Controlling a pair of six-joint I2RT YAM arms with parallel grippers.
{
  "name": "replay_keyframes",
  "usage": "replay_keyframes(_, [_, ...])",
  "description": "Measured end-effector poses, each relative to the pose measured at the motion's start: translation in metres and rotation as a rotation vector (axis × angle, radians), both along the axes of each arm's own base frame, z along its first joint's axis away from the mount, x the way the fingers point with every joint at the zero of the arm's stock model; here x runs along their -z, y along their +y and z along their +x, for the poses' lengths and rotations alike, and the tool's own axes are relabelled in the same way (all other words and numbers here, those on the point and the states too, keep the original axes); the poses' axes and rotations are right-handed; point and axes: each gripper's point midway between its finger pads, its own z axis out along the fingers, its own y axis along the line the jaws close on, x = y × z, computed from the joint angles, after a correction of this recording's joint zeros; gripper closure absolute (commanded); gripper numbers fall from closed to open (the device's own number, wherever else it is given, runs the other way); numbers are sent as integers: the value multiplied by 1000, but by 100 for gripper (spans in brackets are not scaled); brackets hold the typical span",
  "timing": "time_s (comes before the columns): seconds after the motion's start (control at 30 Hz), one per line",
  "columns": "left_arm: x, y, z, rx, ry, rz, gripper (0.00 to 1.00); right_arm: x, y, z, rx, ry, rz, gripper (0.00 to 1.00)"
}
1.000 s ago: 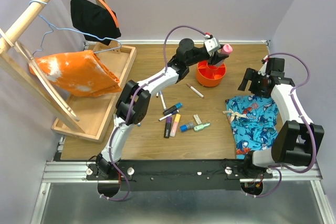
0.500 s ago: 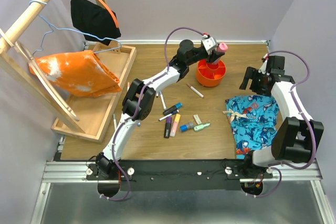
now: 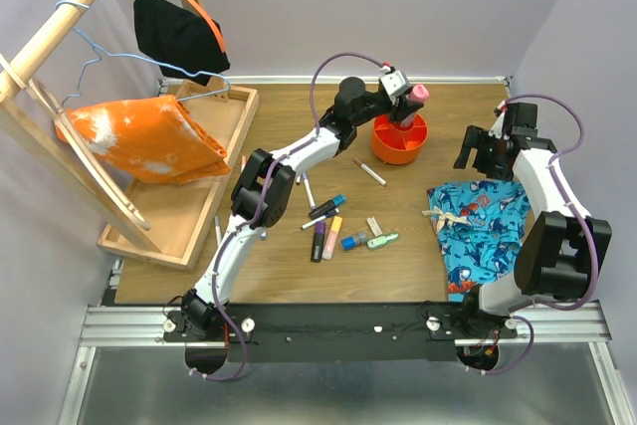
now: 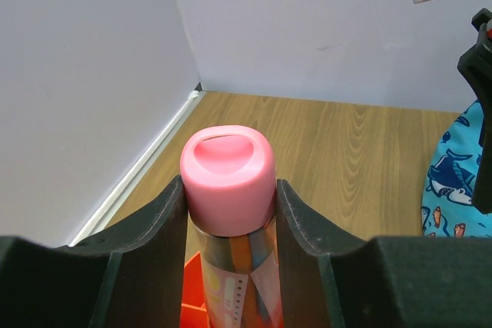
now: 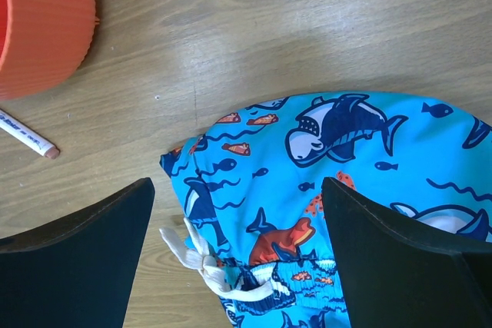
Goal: Sort the stationery into containers
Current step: Place the stationery in the storage box.
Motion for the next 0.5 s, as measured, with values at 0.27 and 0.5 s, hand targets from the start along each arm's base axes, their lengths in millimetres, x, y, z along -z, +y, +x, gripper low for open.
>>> replay_keyframes(0.27, [11, 0, -2, 5, 40, 1, 68, 0, 0, 0, -3, 0, -2, 3])
replay_keyframes(0.5, [21, 1, -3, 8, 48, 18, 21, 0, 0, 0, -3, 0, -3, 3])
